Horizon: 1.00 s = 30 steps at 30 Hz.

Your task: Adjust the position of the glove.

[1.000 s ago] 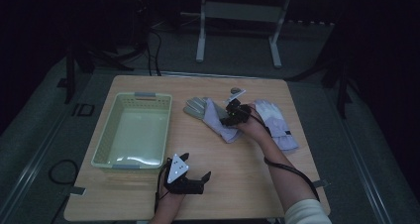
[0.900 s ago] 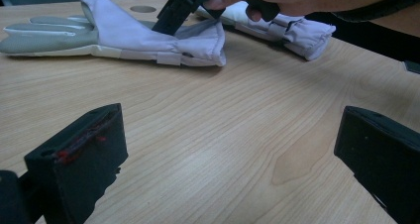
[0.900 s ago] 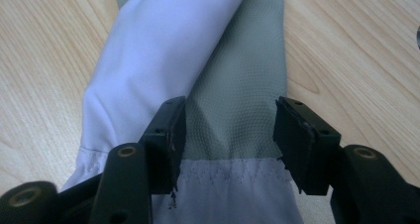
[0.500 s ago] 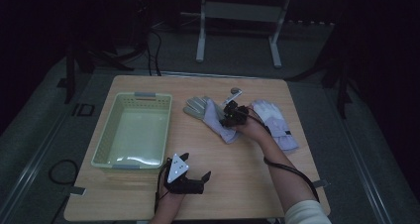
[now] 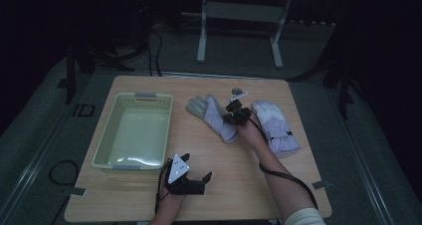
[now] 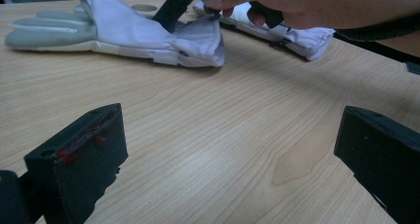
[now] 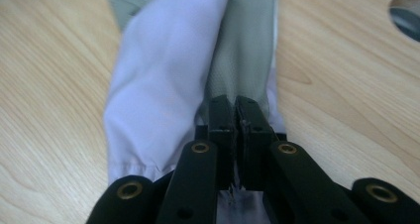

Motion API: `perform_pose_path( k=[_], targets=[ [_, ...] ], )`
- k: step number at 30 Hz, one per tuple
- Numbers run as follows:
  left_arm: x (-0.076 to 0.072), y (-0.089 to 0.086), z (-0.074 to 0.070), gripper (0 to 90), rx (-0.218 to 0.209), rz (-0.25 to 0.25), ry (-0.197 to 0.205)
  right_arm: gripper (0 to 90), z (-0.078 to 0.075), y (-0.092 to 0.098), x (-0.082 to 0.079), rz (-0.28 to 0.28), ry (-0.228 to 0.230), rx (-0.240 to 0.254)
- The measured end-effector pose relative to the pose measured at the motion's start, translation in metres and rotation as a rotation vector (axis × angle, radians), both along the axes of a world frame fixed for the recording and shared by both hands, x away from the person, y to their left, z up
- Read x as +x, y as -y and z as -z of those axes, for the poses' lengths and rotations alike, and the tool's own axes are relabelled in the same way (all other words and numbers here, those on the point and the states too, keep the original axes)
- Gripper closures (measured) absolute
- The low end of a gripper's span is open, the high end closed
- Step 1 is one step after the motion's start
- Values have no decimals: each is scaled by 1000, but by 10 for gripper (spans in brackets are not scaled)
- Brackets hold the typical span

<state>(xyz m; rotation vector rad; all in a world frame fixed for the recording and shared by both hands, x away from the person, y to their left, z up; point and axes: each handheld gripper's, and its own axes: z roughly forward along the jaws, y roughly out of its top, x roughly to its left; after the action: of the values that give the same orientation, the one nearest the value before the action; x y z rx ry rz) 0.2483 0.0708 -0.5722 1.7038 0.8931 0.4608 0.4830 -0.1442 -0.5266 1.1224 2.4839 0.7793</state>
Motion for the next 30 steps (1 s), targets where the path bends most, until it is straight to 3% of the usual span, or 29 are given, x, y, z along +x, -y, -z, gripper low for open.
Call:
perform_pose_path(
  k=[7,13,20,30],
  targets=[
    [0,0,0,0,1,0,0,872,-16,8,-8,67,29,92],
    [0,0,0,0,1,-3,1,872,-31,12,-19,128,54,116],
    [0,0,0,0,3,-6,-1,872,-56,23,-44,249,99,209],
    [-1,0,0,0,3,-11,0,872,-77,34,-81,360,166,282]
  ],
)
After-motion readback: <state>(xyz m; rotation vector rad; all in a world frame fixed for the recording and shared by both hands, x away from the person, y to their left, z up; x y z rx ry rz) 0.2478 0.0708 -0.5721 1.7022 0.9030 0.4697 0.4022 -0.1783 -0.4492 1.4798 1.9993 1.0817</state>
